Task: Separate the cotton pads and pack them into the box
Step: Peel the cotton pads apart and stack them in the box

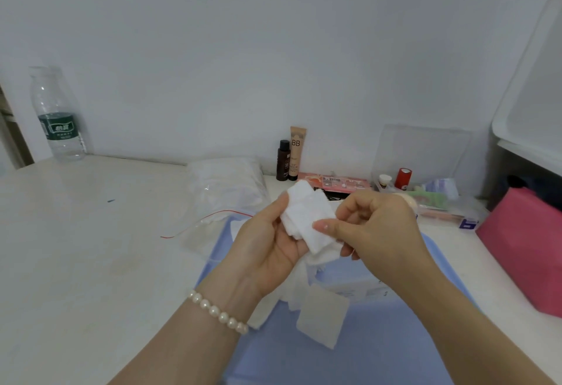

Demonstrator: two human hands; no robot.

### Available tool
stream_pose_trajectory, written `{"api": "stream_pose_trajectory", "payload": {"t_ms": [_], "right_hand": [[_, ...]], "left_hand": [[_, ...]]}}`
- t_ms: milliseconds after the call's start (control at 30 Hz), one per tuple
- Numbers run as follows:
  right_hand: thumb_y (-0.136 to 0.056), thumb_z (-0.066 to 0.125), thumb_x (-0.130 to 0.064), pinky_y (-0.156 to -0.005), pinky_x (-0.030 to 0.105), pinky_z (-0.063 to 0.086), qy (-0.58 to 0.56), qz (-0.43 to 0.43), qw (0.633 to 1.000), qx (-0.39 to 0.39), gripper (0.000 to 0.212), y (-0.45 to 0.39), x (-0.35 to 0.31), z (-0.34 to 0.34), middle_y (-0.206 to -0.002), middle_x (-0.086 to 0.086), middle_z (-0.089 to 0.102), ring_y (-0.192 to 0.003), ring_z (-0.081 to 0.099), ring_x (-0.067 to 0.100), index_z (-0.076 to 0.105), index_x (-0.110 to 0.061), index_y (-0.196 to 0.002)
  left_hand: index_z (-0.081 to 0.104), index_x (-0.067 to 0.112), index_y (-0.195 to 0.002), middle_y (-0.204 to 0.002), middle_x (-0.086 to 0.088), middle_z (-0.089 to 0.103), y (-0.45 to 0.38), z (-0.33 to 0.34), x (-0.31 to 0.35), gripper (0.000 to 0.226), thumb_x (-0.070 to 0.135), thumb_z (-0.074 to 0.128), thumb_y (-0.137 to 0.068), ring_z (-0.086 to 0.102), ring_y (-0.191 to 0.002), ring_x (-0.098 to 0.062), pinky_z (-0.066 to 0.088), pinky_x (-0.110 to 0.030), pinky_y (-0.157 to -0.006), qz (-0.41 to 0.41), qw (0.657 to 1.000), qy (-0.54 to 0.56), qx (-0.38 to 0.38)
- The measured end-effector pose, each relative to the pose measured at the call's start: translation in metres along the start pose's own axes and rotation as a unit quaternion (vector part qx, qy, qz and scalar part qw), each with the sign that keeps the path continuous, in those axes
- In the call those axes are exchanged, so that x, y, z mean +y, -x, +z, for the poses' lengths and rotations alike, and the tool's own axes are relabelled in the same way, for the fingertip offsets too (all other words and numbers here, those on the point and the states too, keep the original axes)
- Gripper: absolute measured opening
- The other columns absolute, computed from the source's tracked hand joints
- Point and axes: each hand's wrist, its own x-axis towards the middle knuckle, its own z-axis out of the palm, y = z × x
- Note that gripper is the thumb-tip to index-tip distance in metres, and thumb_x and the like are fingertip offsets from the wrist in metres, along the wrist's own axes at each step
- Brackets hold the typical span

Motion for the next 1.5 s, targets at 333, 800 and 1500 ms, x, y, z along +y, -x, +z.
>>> {"api": "stream_pose_trajectory", "payload": {"t_ms": [333, 800, 1500], "right_hand": [[-0.066, 0.070, -0.017, -0.030, 0.018, 0.036, -0.248, 0.088, 0.960, -0.091, 0.021, 0.004, -0.005, 0.003, -0.052, 0.012, 0.064, -0.032, 0.053, 0.016, 0.053, -0.006, -0.069], [-0.083, 0.066, -0.012, -0.033, 0.018, 0.035, -0.183, 0.065, 0.981, -0.017, 0.020, 0.003, 0.008, 0.016, -0.049, 0.011, 0.064, -0.032, 0.051, 0.017, 0.051, -0.006, -0.071], [-0.079, 0.069, -0.039, -0.060, 0.030, 0.046, 0.113, 0.108, 0.987, -0.043, 0.027, -0.023, 0.047, -0.008, -0.078, 0.006, 0.063, -0.069, 0.059, 0.020, 0.054, -0.017, -0.076]], "left_hand": [[0.063, -0.002, -0.108, -0.106, -0.023, 0.068, 0.003, 0.005, -0.011, 0.023, 0.010, 0.047, -0.097, 0.066, -0.090, -0.027, 0.054, -0.037, -0.084, 0.138, 0.954, -0.263, 0.035], [0.063, -0.001, -0.104, -0.098, -0.022, 0.070, 0.004, 0.005, -0.011, 0.031, 0.018, 0.039, -0.101, 0.063, -0.082, -0.027, 0.058, -0.027, -0.063, 0.111, 0.970, -0.218, 0.015], [0.063, -0.003, -0.098, -0.098, -0.019, 0.069, -0.005, -0.012, 0.022, 0.020, 0.012, 0.062, -0.084, 0.065, -0.100, -0.032, 0.058, -0.035, -0.073, 0.145, 0.970, -0.167, 0.097]]}}
